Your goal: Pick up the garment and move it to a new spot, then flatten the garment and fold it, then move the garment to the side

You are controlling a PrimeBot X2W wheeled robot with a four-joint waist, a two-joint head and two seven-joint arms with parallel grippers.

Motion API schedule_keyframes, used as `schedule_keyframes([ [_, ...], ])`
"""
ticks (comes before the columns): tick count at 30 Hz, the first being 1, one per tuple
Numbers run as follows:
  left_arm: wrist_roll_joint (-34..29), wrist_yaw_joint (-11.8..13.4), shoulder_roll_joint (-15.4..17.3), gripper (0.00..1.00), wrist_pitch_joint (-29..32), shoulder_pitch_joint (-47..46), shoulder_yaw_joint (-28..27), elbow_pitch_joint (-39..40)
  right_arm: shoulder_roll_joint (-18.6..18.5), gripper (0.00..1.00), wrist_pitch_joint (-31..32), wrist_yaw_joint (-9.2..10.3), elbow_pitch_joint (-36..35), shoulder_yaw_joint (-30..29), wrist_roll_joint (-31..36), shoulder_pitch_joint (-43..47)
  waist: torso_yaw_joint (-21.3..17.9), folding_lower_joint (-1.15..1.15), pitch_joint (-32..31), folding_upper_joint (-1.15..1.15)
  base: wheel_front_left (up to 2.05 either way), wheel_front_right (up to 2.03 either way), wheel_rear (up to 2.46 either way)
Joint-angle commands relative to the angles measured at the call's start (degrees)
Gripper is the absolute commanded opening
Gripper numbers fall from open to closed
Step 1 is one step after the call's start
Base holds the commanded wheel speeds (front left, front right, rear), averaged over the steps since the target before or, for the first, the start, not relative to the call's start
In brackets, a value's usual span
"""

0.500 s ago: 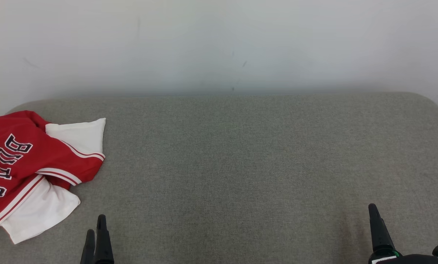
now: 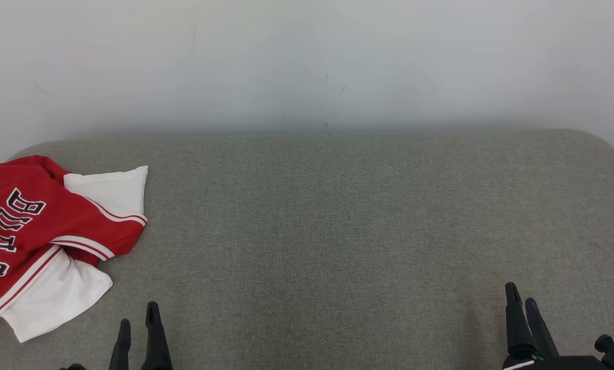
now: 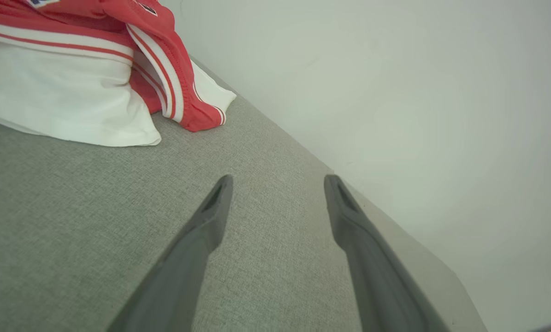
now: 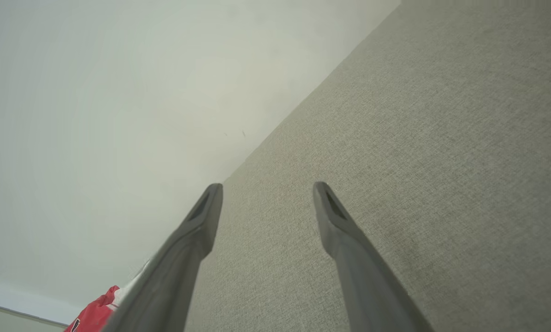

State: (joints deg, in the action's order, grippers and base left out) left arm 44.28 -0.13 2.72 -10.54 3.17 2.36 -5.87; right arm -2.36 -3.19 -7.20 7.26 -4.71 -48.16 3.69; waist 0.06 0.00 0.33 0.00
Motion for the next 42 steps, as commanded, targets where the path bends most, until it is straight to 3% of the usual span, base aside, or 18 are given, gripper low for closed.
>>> schedule_keyframes([
  [1, -2.74, 0.47, 0.16, 1.00, -0.46, -0.05, 0.32, 1.04, -0.51, 1.00, -0.81, -0.32, -0.58, 0.60, 2.47, -0.17, 0.00, 0.00, -0.02, 0.00, 0.00, 0.00, 0.00],
  [15, -12.30, 2.92, 0.18, 1.00, -1.58, 0.62, 0.54, 1.79, -0.55, 1.00, -3.86, -0.36, -0.78, 2.94, 11.30, 0.10, 0.13, 0.00, -0.03, 0.00, 0.00, 0.00, 0.00],
  [42, -27.74, 4.52, 0.22, 1.00, -3.40, 1.48, -0.56, 1.49, -0.62, 1.00, -8.70, -0.38, -0.25, 5.95, 24.12, 0.71, 0.35, 0.00, -0.52, 0.00, 0.00, 0.00, 0.00],
])
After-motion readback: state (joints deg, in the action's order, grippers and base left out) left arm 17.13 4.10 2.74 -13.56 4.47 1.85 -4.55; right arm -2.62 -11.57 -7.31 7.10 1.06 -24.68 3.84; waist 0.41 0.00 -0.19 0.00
